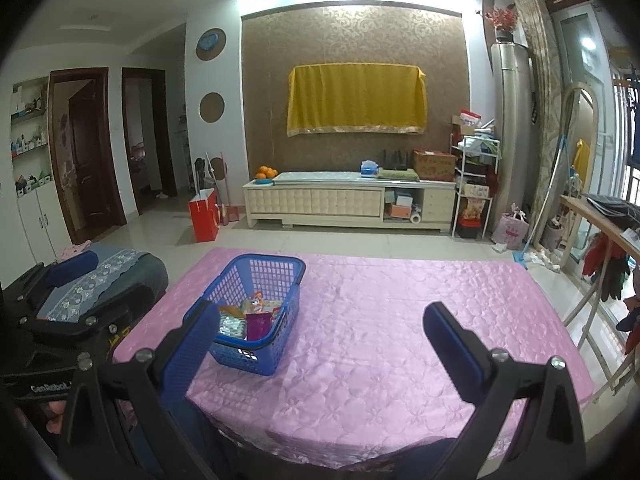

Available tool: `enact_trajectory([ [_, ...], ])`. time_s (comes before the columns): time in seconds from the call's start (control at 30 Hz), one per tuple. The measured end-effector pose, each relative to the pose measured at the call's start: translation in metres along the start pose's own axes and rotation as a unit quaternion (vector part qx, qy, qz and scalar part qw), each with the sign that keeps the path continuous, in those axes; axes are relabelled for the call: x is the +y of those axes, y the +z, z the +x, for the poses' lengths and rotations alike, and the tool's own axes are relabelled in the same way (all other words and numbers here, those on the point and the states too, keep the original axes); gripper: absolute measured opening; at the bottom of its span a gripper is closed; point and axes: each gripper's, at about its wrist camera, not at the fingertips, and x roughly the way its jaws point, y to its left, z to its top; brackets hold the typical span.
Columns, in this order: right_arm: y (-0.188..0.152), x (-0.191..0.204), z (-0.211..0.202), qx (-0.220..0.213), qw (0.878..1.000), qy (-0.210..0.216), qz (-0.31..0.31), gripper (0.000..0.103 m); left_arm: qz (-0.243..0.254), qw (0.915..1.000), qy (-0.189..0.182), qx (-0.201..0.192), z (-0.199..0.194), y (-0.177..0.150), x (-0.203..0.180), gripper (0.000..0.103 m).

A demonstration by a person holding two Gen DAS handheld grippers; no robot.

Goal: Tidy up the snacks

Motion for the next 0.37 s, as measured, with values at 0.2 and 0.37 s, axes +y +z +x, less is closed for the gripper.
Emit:
enact_trajectory([
  [0.2,0.0002,0.0006,-0.0001,0.000,1.000,0.002,0.000,0.103,0.001,1.0000,0.000,-0.001,-0.0013,-0.0001,0.0002,0.102],
  [0.37,0.0006,-0.0012,-0.0012,0.003,1.000,0.013,0.007,0.103,0.001,1.0000,0.001,-0.002,-0.0022,-0.0003,0.0001,0.102],
])
